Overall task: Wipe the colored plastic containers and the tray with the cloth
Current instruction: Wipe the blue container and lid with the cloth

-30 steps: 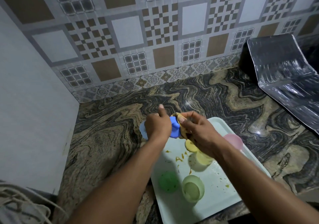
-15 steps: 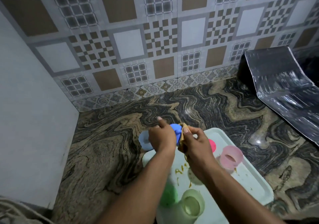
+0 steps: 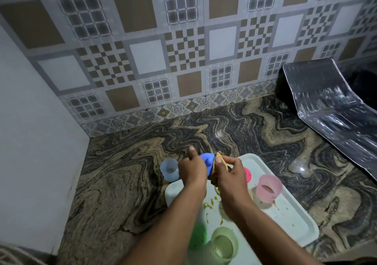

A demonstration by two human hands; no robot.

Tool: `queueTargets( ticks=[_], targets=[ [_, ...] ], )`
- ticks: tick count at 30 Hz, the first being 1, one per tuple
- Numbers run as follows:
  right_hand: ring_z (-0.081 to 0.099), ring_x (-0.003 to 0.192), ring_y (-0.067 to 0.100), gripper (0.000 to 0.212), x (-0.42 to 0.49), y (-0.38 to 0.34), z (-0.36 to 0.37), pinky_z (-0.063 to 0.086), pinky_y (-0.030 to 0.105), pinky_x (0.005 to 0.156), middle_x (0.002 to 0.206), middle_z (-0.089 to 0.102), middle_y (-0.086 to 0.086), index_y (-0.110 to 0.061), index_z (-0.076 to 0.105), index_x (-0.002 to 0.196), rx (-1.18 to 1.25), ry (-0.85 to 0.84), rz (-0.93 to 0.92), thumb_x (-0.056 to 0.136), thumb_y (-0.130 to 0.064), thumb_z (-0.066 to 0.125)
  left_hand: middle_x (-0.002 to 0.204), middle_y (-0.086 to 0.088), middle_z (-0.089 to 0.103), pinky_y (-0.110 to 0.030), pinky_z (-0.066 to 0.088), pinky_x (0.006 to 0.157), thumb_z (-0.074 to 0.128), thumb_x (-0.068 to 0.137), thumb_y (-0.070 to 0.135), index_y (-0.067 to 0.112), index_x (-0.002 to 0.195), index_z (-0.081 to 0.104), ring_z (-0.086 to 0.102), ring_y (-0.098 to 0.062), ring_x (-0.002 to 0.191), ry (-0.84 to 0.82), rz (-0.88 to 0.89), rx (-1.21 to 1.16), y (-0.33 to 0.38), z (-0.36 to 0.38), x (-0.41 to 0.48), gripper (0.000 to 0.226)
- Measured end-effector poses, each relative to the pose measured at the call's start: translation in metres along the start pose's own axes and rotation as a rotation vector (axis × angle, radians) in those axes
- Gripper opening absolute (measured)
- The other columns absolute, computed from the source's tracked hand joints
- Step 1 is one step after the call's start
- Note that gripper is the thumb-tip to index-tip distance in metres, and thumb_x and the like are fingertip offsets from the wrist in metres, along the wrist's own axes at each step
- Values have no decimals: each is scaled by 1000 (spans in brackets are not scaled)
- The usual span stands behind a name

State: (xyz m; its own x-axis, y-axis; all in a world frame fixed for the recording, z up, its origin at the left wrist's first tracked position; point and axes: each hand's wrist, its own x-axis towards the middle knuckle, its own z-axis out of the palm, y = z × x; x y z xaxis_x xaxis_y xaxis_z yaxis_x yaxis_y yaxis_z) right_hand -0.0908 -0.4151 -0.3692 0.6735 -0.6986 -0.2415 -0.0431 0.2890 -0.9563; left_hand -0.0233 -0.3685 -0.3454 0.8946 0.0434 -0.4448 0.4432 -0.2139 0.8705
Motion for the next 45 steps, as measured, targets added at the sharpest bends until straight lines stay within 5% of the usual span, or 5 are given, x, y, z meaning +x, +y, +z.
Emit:
queueTargets(
  ticks=[5, 12, 17, 24, 45],
  targets=[
    [40, 50, 17, 9, 28, -44, -29, 35, 24, 43, 68, 50, 14, -2, 56, 101, -88, -446, 108, 101, -11, 56, 75, -9, 68, -29, 45, 56, 53, 92, 66, 12, 76, 62, 59, -25, 61, -330, -31, 137, 10, -16, 23, 57],
    [66, 80, 25, 7, -9, 11, 9, 56, 38, 68, 95, 70, 13, -21, 59, 102, -33, 10, -126, 98, -25, 62, 124, -26, 65, -32, 37, 73, 39, 107, 43, -9, 123, 61, 62, -40, 109, 78, -43, -7, 7, -7, -4, 58],
    [46, 56, 20, 10, 24, -36, -23, 37, 26, 47, 74, 54, 16, -3, 58, 102, -120, -393, 89, 99, -13, 59, 85, -11, 69, -24, 45, 47, 56, 86, 72, 8, 111, 69, 60, -23, 61, -350, -137, 49, 1, -21, 17, 70],
    [65, 75, 21, 9, -9, 4, 17, 56, 40, 68, 93, 71, 16, -16, 58, 103, -2, -37, -138, 99, -24, 60, 125, -26, 65, -23, 31, 68, 39, 107, 42, -8, 120, 65, 60, -40, 115, 124, 5, -6, 15, -15, -7, 57],
    [57, 60, 16, 17, 19, -36, -9, 47, 28, 55, 81, 66, 15, 0, 60, 109, -152, -365, -40, 101, -15, 58, 97, -18, 71, -35, 50, 67, 57, 98, 49, -1, 103, 71, 63, -32, 81, -58, 105, 17, 15, -20, 12, 52]
  ],
)
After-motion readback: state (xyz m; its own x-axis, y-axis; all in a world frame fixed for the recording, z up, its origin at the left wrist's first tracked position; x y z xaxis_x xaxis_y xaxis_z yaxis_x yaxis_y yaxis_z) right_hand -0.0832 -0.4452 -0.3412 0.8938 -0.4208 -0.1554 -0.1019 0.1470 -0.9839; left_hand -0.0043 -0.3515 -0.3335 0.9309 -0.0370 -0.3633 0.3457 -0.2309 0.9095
